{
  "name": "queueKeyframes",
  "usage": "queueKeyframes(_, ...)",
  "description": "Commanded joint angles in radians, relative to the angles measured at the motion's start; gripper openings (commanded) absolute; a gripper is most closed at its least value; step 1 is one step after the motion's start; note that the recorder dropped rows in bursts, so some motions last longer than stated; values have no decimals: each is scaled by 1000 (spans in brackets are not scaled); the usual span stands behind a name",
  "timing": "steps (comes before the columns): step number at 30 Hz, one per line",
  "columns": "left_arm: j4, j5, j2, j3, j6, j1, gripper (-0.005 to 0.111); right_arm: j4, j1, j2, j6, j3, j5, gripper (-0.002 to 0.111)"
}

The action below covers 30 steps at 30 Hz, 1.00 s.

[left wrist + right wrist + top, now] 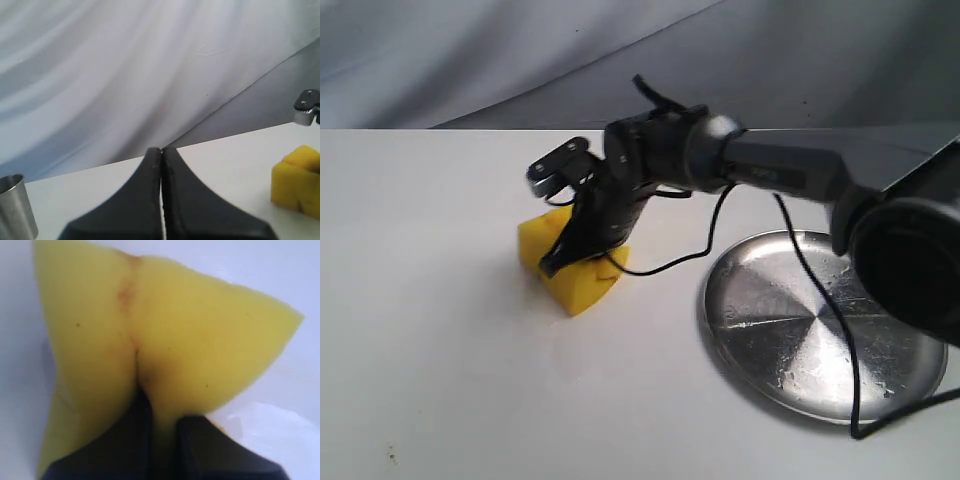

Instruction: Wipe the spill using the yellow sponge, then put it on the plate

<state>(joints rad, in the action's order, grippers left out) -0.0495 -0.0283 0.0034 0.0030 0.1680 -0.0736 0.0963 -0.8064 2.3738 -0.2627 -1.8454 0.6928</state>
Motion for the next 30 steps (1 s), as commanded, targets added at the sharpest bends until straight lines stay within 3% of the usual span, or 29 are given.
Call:
queueKeyframes(1, 7, 5, -3, -3, -9, 4, 0, 50, -129, 23, -102, 16, 151, 0)
queueKeyframes(7, 7, 5, -3, -3, -9, 4, 0, 3, -143, 23, -40, 16, 139, 0)
queueKeyframes(14, 7, 5, -3, -3, -9, 4, 0, -203, 49, 23, 230, 16, 96, 0)
queueKeyframes(23, 7, 5, -3, -3, -9, 4, 0, -110, 295, 23, 318, 16, 100, 0)
queueKeyframes(30, 7, 5, -3, -3, -9, 4, 0, 5, 296, 23, 222, 16, 124, 0)
